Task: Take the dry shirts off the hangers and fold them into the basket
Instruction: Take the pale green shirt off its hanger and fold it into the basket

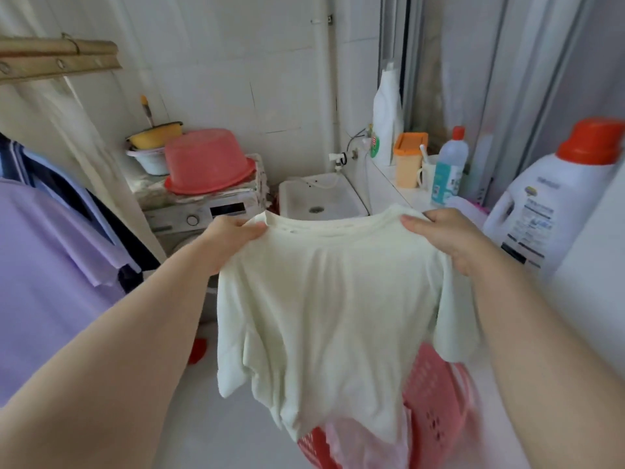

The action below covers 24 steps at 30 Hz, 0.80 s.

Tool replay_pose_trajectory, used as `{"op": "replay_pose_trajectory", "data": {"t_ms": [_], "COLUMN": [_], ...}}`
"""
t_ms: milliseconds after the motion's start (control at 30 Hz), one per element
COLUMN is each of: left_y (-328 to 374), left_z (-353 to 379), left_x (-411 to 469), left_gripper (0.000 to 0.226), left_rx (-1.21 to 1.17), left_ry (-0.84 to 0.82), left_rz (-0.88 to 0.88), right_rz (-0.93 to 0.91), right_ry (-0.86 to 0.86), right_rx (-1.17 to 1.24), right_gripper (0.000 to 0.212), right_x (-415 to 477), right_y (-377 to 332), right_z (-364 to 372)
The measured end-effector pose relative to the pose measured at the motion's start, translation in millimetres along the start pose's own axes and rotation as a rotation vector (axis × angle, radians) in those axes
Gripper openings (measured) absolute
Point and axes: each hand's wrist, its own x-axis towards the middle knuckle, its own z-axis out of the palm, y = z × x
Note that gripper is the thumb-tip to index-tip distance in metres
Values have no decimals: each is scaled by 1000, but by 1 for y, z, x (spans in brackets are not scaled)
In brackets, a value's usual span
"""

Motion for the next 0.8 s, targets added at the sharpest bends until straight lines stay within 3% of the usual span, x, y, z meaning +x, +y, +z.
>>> {"op": "replay_pose_trajectory", "data": {"t_ms": [67,200,300,567,800], "left_y": [10,27,24,2,7], "left_z": [26,90,120,118,108], "left_x": [3,-23,-39,-58,-78], "left_gripper": [31,34,26,21,27], "left_rx": [-8,-1,-15,-81,-510], "left_ry": [139,-8,-3,37,-160], "left_rz": [87,270,363,366,195], "right_rz": [-13,-73,-150,-189,-291], "right_ry": [81,56,48,18,-142], "right_rx": [87,175,113,129,191], "right_gripper": [34,40,41,34,24], "right_x": [-3,-17,-25,-36,-44], "right_y": [-7,-16,-13,3,1], "right_z": [18,60,74,83,86]}}
